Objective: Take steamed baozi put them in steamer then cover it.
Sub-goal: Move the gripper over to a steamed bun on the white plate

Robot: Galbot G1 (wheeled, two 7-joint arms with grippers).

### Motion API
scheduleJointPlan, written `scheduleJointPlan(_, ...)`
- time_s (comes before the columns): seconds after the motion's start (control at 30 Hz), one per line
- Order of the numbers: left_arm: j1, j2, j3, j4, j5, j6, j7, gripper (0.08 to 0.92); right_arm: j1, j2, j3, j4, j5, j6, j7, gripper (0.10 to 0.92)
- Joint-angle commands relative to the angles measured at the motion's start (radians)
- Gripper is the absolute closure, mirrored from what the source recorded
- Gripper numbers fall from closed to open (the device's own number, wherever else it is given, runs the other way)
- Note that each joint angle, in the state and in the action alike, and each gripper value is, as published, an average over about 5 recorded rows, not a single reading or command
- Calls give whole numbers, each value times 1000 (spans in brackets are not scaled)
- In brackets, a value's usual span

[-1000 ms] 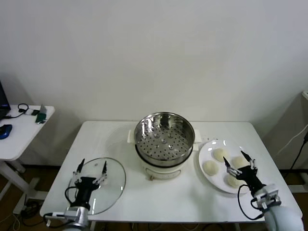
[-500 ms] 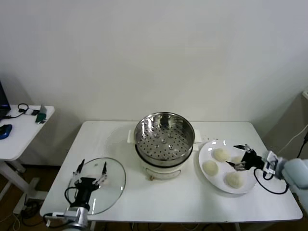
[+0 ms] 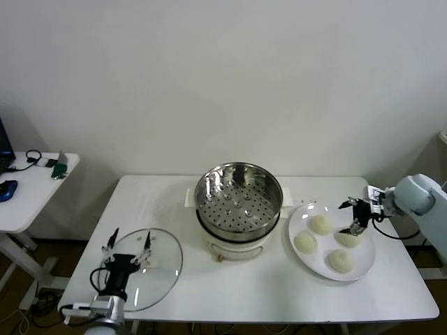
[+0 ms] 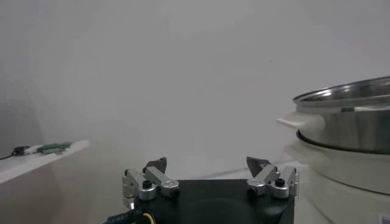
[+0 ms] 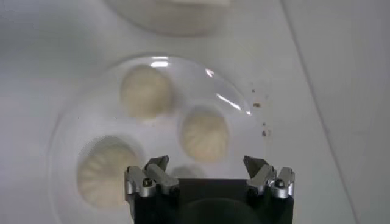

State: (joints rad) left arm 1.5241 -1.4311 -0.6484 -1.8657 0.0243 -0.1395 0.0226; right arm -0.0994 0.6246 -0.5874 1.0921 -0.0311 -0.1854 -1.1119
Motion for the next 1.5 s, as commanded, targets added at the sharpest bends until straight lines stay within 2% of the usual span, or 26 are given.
scheduleJointPlan(0.03,-14,4,1,-4,1,28,0,177,237,142,-326,-198,-16,6,-60,203)
scheduleJointPlan(0.37,-27,15,9,-16,11,47,0,177,154,261,-255,-301,-59,26,-32,203)
scheduleJointPlan(1.0,-19,15,13,-25,22,49,3,177,127,337,-182,-396,-130,74,-28,203)
scheduleJointPlan(1.1,-18,16,12,-25,22,50,3,177,127,338,-183,-396,-132,77,-33,234)
scheduleJointPlan(1.27,-18,17,7,-26,22,51,2,177,128,337,-185,-394,-130,81,-40,339)
scheduleJointPlan(1.5,-10,19,2,-28,18,51,2,177,158,311,-215,-361,-96,93,-39,369)
